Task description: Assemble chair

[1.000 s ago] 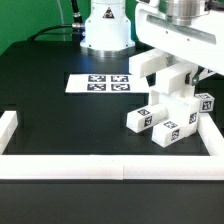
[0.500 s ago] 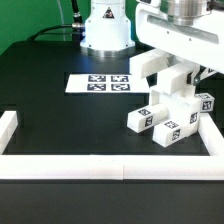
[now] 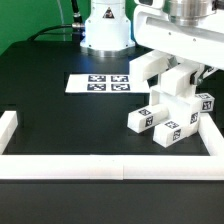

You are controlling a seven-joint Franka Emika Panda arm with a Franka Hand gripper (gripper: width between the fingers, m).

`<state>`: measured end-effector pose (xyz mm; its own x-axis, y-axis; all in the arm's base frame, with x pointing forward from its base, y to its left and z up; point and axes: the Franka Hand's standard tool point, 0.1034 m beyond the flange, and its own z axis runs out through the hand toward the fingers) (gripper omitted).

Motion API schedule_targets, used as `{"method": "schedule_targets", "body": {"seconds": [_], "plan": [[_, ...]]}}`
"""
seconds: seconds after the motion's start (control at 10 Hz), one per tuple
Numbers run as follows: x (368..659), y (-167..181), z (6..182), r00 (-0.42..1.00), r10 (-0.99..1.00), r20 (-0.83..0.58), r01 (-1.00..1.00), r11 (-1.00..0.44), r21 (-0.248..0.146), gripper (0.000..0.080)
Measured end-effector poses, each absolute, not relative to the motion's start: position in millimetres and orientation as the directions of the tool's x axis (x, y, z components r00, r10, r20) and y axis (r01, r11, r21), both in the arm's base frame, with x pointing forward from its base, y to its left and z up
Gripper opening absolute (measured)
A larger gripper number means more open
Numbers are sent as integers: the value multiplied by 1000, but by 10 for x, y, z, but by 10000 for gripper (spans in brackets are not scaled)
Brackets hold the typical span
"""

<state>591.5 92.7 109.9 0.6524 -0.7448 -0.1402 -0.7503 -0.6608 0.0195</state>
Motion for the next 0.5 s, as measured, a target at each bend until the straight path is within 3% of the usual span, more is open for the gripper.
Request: {"method": "schedule_targets", "body": {"seconds": [0.5], "plan": [[5906,924,1068,648,-749,-140,-754,-657,23,289]]}}
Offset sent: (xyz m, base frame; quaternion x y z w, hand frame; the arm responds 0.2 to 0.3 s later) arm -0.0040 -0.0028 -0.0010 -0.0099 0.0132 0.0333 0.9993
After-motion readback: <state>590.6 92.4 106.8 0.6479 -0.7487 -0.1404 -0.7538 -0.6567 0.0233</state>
